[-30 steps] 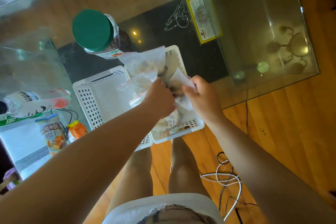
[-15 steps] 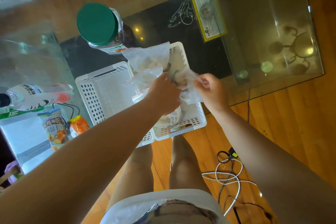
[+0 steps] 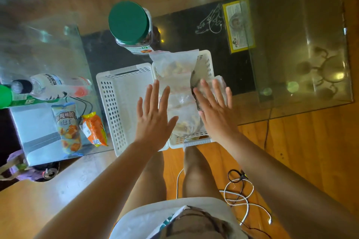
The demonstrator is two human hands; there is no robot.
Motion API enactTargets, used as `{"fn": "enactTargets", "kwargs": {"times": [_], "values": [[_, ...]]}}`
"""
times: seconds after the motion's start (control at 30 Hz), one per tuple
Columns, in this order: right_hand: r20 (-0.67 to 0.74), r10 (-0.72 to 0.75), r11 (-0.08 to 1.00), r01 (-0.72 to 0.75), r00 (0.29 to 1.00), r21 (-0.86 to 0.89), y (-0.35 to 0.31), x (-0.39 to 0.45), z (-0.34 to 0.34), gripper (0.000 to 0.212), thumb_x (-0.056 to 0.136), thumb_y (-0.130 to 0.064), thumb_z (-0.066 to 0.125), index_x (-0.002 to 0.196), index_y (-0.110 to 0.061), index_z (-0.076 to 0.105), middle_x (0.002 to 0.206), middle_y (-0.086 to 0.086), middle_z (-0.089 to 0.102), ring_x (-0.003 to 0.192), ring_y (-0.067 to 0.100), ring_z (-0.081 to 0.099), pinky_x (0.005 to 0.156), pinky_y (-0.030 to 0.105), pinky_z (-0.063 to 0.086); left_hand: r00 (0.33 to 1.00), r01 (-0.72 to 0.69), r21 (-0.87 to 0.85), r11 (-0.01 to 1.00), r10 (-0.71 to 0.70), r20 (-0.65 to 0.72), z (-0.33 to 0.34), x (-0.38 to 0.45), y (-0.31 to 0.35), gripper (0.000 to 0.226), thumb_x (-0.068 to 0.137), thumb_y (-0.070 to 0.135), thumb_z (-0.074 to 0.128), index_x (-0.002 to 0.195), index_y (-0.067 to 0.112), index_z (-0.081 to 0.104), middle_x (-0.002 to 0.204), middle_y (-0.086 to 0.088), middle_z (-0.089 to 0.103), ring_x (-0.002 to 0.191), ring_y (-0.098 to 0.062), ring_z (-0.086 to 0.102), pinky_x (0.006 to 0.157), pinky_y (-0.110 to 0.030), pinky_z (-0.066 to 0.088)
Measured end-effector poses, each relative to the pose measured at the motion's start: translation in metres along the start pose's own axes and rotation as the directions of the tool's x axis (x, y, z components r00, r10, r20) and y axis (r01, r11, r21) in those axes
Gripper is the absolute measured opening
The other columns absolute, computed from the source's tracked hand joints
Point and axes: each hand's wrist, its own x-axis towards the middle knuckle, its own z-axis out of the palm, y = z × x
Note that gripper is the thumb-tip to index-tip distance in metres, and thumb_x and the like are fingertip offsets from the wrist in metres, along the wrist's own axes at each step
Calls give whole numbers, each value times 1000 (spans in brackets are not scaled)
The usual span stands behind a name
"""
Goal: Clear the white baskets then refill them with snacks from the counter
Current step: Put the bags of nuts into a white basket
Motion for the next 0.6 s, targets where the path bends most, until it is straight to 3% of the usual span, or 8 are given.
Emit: {"fn": "enactTargets", "kwargs": {"times": [0.07,0.1,0.23,0.4,0.5,0.6], "values": [[113,92,995,-88,989,-42,16,-1,12,72,93,-43,44,146,-24,1,156,5,-4,143,28,-8,114,52,-4,998,19,-8,1000,-18,56,10,0,-4,78,92,50,39,148,23,-8,145,-1,-33,141,-24,-24,115,-43,-7],[143,108,993,-101,984,-57,23,-2,17,71,93,-48,39,145,-25,-4,155,4,-8,144,28,-9,115,52,-5,998,12,-11,1000,-12,68,13,2,-5,78,92,50,39,148,24,-8,144,-1,-35,141,-25,-23,116,-44,-5],[144,81,996,-76,986,-42,37,-2,23,73,89,-57,32,146,-21,5,154,11,-4,143,31,-5,114,53,5,999,-17,24,1000,16,52,18,21,-9,76,92,50,39,148,26,-7,150,-6,-31,136,-25,-29,116,-46,-2],[172,189,980,-196,967,23,47,-8,23,83,81,-72,11,144,-22,-10,154,9,-15,143,31,-13,114,46,-3,997,-49,13,999,48,60,15,40,-12,75,93,51,36,149,25,-6,156,-11,-21,144,-30,-17,117,-47,2],[175,257,956,-277,950,99,44,-12,15,83,85,-65,19,147,-18,-9,156,10,-15,143,27,-14,116,45,-2,996,-76,-54,996,78,46,10,42,-16,73,93,50,35,149,24,-4,157,-9,-18,145,-28,-13,117,-46,3],[101,343,914,-356,934,193,26,-13,-1,71,93,-48,33,149,-15,7,158,12,-4,145,28,-1,116,47,15,996,-92,-196,976,94,1,2,33,-23,71,94,44,40,150,24,2,159,-5,-10,147,-26,-4,117,-44,8]]}}
